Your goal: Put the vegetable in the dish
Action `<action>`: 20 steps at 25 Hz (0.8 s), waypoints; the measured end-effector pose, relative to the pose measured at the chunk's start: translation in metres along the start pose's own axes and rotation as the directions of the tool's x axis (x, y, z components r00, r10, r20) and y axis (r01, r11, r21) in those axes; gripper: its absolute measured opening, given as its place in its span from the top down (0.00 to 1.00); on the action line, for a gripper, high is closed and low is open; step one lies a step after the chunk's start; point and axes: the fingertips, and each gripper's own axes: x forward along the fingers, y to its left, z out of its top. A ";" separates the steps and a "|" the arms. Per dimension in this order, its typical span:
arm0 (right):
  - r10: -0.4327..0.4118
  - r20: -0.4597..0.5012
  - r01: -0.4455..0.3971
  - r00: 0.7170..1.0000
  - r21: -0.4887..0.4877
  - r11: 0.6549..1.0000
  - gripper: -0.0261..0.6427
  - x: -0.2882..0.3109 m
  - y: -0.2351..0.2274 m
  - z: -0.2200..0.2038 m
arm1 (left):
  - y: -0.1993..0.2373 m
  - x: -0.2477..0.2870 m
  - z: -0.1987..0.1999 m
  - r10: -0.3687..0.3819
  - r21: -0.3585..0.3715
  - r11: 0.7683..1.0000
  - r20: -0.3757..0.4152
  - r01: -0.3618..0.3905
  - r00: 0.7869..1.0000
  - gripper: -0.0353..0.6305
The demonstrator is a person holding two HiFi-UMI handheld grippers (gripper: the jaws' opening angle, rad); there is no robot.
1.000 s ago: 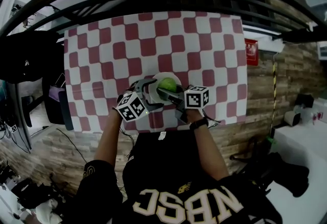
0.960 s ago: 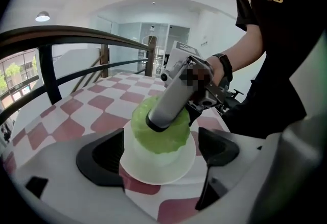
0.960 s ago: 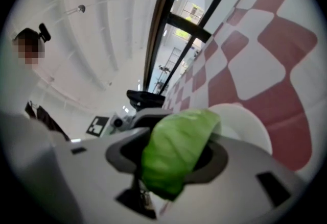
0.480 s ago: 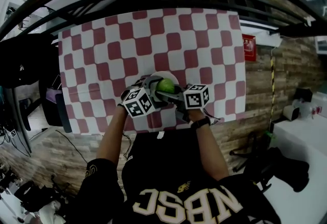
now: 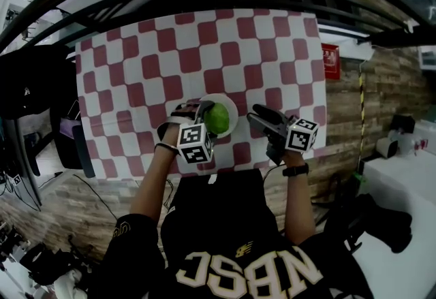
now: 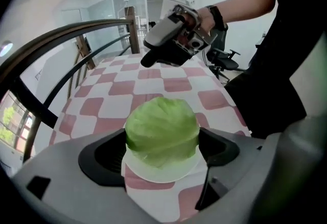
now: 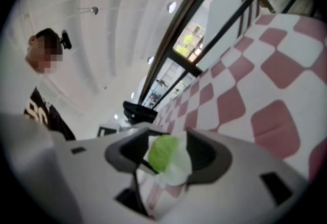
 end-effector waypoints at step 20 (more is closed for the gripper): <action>0.005 0.187 0.013 0.982 -0.099 0.995 0.63 -0.003 0.032 0.025 | 0.000 0.030 -0.003 0.010 0.150 0.988 -0.347 0.045 0.938 0.25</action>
